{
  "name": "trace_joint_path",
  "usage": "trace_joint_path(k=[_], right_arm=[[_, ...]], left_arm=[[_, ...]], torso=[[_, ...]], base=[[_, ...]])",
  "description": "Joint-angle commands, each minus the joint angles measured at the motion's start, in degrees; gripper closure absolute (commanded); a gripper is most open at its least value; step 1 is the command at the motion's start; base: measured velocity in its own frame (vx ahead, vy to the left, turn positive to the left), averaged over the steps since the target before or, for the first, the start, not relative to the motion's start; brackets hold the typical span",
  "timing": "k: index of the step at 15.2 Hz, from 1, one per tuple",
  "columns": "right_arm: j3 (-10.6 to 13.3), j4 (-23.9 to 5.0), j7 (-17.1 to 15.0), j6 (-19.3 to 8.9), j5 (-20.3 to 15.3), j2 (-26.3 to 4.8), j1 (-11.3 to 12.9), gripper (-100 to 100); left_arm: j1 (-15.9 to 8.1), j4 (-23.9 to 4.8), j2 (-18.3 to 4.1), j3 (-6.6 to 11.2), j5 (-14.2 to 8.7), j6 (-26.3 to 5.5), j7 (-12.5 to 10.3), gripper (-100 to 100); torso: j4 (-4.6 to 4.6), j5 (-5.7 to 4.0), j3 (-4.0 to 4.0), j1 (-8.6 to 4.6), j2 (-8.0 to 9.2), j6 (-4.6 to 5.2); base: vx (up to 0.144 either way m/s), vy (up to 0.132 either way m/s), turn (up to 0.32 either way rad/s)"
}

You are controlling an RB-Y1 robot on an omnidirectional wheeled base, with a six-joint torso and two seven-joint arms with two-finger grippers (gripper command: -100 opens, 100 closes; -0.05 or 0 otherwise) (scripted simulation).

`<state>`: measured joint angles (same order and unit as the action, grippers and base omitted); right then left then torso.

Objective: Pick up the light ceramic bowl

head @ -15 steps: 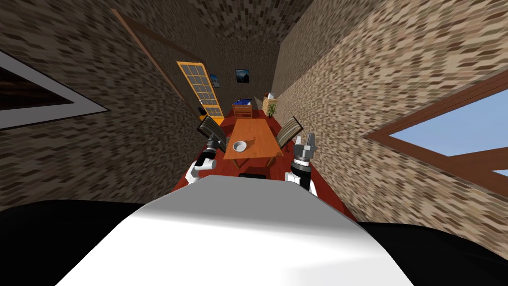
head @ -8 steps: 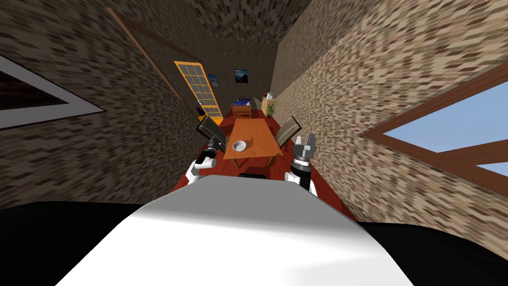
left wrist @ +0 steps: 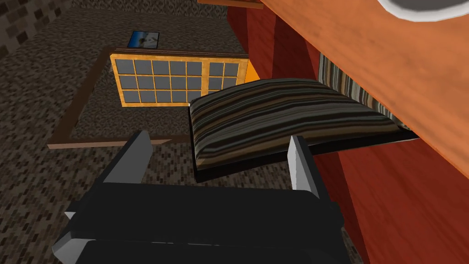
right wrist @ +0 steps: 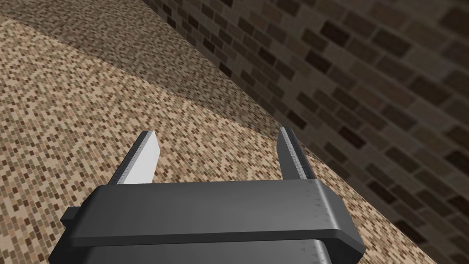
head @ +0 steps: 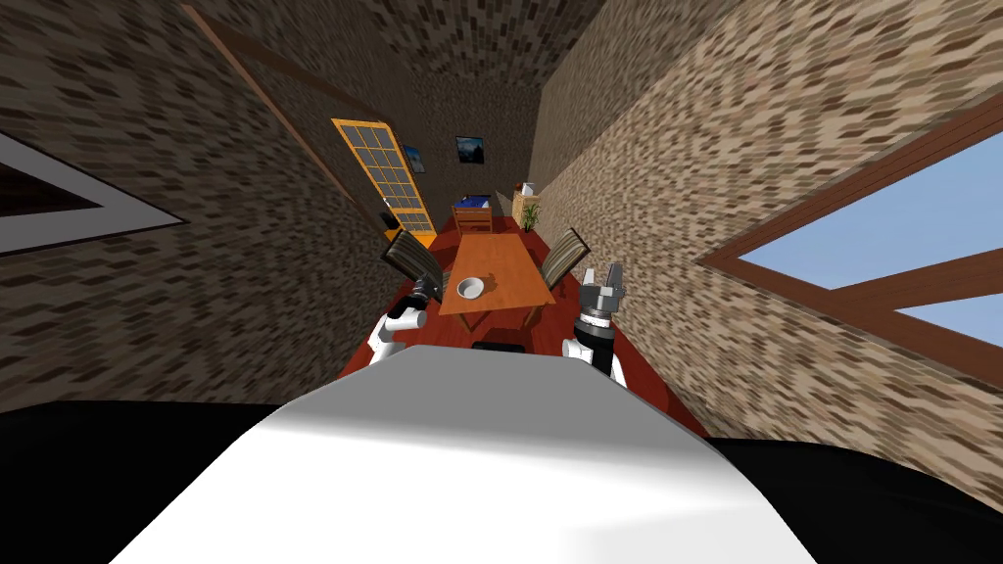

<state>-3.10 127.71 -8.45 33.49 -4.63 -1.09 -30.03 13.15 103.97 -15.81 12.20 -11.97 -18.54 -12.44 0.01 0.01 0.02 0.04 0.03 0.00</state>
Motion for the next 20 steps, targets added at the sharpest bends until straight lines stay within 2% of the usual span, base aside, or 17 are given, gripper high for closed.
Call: trace_joint_path(k=[1, 3, 4, 6, 9, 11, 14, 16, 17, 19, 20], right_arm=[[0.0, 0.0, 0.0, 0.0, 0.0, 0.0, 0.0, 0], [0.0, 0.0, 0.0, 0.0, 0.0, 0.0, 0.0, 0], [0.0, 0.0, 0.0, 0.0, 0.0, 0.0, 0.0, 0], [0.0, 0.0, 0.0, 0.0, 0.0, 0.0, 0.0, 0], [0.0, 0.0, 0.0, 0.0, 0.0, 0.0, 0.0, 0], [0.0, 0.0, 0.0, 0.0, 0.0, 0.0, 0.0, 0], [0.0, 0.0, 0.0, 0.0, 0.0, 0.0, 0.0, 0], [0.0, 0.0, 0.0, 0.0, 0.0, 0.0, 0.0, 0], [0.0, 0.0, 0.0, 0.0, 0.0, 0.0, 0.0, 0], [0.0, 0.0, 0.0, 0.0, 0.0, 0.0, 0.0, 0], [0.0, 0.0, 0.0, 0.0, 0.0, 0.0, 0.0, 0]], left_arm=[[-0.9, -1.9, -0.3, 0.22, -0.7, -2.9, 0.0, -100], [-0.9, -1.9, -0.3, 0.22, -0.7, -4.0, 0.0, -100], [-1.7, -3.3, -0.7, 0.38, -1.4, -5.9, 0.0, -100], [-1.7, -3.3, -0.7, 0.38, -1.4, -7.2, 0.0, -100], [-3.1, -6.2, -1.2, 0.57, -2.5, -11.7, 0.1, -100], [-3.1, -6.2, -1.2, 0.57, -2.5, -13.2, 0.1, -100], [-4.4, -9.0, -1.6, 0.59, -3.4, -17.5, 0.4, -100], [-4.4, -9.0, -1.6, 0.59, -3.4, -18.9, 0.4, -100], [-5.0, -10.4, -1.7, 0.55, -3.9, -20.7, 0.6, -100], [-5.0, -10.4, -1.7, 0.55, -3.9, -21.6, 0.6, -100], [-5.6, -11.6, -1.8, 0.48, -4.3, -23.5, 0.7, -100]], torso=[[0.00, 0.00, 0.00, 0.00, 0.00, 0.00], [-0.01, 0.01, -0.01, 0.00, -0.01, 0.02], [0.00, 0.00, -0.01, 0.00, -0.02, 0.01], [-0.01, 0.00, -0.02, 0.00, -0.03, 0.02], [-0.01, 0.00, -0.03, 0.00, -0.05, 0.02], [-0.02, 0.00, -0.04, 0.01, -0.07, 0.02], [-0.02, 0.00, -0.05, 0.00, -0.08, 0.02], [-0.02, 0.00, -0.06, 0.01, -0.11, 0.02], [-0.02, 0.00, -0.06, 0.01, -0.10, 0.00], [-0.03, 0.00, -0.07, 0.00, -0.11, 0.02], [-0.02, 0.00, -0.06, 0.00, -0.10, 0.00]], base=[[-0.008, 0.007, -0.069], [-0.006, 0.007, -0.079], [-0.004, 0.005, -0.117], [-0.002, 0.007, -0.085], [0.003, 0.007, -0.148], [0.007, 0.012, -0.093], [0.011, 0.009, -0.166], [0.012, 0.011, -0.101], [0.014, 0.008, -0.119], [0.015, 0.009, -0.118], [0.016, 0.008, -0.138]])
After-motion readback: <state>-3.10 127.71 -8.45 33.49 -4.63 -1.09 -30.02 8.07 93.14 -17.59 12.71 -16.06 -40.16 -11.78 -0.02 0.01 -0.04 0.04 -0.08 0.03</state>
